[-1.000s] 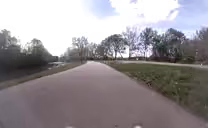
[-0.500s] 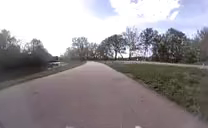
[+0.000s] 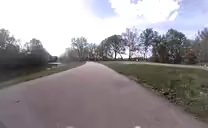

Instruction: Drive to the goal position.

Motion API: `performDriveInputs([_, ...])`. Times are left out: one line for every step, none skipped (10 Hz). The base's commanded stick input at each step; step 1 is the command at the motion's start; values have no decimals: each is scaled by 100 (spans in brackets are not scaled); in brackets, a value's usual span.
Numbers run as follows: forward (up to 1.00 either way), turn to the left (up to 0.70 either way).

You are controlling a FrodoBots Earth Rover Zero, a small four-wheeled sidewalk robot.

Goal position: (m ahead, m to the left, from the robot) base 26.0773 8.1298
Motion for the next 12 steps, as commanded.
performDriveInputs([100, 0])
performDriveInputs([100, 0])
performDriveInputs([100, 0])
performDriveInputs([100, 0])
performDriveInputs([100, 0])
performDriveInputs([100, 0])
performDriveInputs([100, 0])
performDriveInputs([100, 0])
performDriveInputs([100, 0])
performDriveInputs([100, 0])
performDriveInputs([100, 0])
performDriveInputs([100, 0])
